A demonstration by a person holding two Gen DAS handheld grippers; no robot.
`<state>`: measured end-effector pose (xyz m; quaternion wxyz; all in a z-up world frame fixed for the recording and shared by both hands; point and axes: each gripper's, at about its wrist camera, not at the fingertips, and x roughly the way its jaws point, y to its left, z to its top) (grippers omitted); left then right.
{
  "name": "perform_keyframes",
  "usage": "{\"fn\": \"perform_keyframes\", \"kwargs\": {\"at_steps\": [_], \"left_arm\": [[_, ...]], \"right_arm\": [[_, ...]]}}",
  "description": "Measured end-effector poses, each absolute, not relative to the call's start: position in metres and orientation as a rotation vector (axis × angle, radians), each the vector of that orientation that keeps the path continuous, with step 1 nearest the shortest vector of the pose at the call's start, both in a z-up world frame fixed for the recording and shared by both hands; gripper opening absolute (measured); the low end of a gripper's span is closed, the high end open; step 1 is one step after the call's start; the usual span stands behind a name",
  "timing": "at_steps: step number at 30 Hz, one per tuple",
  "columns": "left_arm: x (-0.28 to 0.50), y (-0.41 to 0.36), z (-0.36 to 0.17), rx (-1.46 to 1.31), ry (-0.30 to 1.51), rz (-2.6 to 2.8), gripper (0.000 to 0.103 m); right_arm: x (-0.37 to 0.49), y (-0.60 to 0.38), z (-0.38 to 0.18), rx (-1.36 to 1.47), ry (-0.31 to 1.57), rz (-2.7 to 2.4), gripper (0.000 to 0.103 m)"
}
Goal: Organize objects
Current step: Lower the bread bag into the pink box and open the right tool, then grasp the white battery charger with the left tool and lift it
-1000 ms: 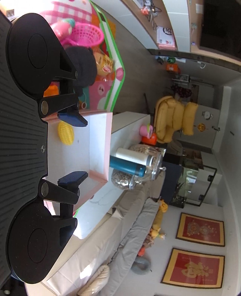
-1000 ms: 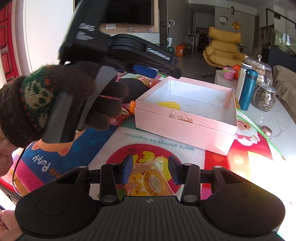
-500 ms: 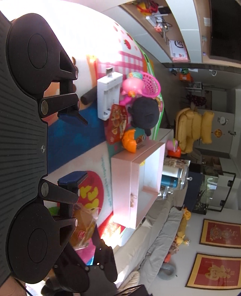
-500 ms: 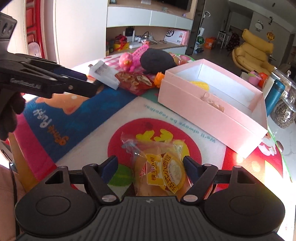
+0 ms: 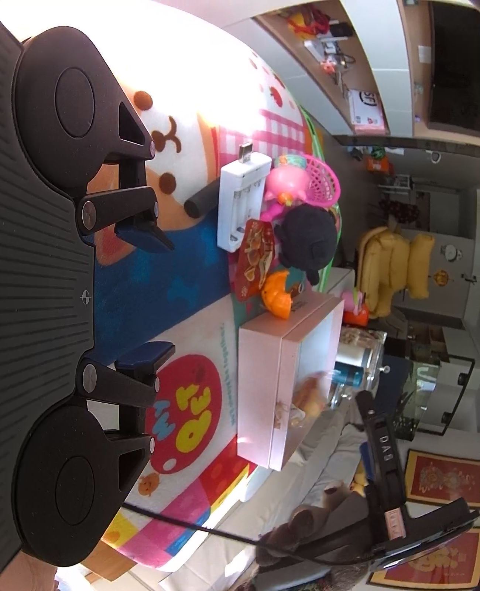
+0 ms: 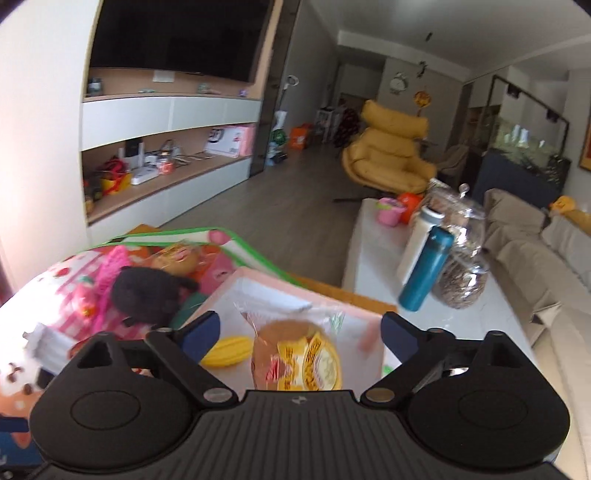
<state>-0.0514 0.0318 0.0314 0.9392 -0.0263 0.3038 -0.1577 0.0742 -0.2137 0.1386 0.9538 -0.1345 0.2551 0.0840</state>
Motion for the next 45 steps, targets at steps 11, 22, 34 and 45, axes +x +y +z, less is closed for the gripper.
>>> {"fn": "perform_keyframes", "kwargs": {"at_steps": [11,22,34,45], "left_arm": [[0.014,0.072,0.065,0.124,0.499,-0.22,0.058],[0.059,0.094,0.051,-0.003,0.705,-0.402,0.057],[0.023,0.01,0.032,0.424,0.706,-0.415,0.058],[0.04,0.001,0.023,0.381,0.736,-0.358,0.053]], "right_arm": [[-0.009,-0.141,0.047,-0.317,0.611,0.556,0.103],[0.0,-0.147,0.02,-0.191,0.749,0.588,0.103],[0.001,-0.15,0.022,-0.157,0.749,0.592,0.103],[0.001,-0.143,0.019,-0.198,0.753,0.576,0.103]]}}
